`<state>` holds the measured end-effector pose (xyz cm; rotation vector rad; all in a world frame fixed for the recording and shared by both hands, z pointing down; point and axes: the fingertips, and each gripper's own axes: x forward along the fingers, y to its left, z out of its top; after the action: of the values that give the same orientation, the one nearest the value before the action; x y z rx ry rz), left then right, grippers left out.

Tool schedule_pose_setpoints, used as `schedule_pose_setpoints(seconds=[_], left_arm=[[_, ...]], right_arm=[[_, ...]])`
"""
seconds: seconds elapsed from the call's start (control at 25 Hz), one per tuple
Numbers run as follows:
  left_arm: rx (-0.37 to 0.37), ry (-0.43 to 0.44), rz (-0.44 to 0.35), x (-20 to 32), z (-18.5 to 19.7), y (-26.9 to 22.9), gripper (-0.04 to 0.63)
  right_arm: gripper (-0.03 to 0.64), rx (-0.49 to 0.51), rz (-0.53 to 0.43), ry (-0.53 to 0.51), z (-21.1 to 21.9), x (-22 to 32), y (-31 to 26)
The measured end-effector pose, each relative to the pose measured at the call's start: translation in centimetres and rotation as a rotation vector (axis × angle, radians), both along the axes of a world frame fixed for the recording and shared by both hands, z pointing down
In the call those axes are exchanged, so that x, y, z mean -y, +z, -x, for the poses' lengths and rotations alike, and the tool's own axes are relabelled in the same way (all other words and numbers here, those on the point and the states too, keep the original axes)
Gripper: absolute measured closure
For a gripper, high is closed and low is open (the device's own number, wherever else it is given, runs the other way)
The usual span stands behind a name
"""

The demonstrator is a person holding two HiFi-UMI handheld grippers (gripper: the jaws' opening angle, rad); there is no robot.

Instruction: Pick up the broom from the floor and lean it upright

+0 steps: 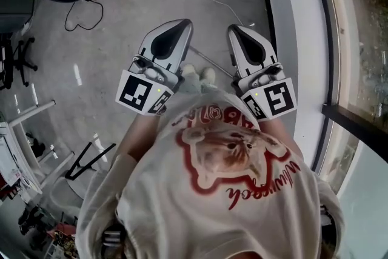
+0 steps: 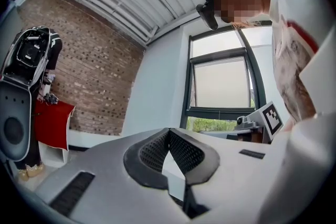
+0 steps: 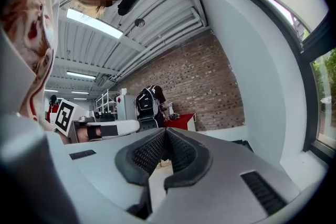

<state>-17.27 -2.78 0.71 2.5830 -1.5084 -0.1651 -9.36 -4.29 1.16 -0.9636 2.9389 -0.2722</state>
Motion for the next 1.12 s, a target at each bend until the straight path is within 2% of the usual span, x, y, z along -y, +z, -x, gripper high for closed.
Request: schedule_pose_setpoints(seconds=[0.36,0.48,0.6,0.8,1.12], left_arm=[[0.003,-0.017,0.056,5.1,2.5,4.6,0.577],[0.032,-0.013,0.069,6.6,3.0,7.3,0.577],[0.052,-0.014,0.094,7.5,3.7,10.7,0.577],[0.053,-0.057,0.114,8.6,6.0,17.0,0.577],[0.056,-0.096,0.179,8.9,8.0,28.5,0.577]], right_arm=[[0.592,-0.073,0.024,-0.038,2.1,4.7,5.0],[0.592,-0.109,0.031,-0.059,2.8,5.9,8.1],[0.592,-0.142,0.061,-0.097,4.1,6.4,11.4],[0.592,-0.140,0.072,-0.134,6.8,7.6,16.7],[0.592,-0.232,0.108,-0.192,8.7,7.6,30.2]])
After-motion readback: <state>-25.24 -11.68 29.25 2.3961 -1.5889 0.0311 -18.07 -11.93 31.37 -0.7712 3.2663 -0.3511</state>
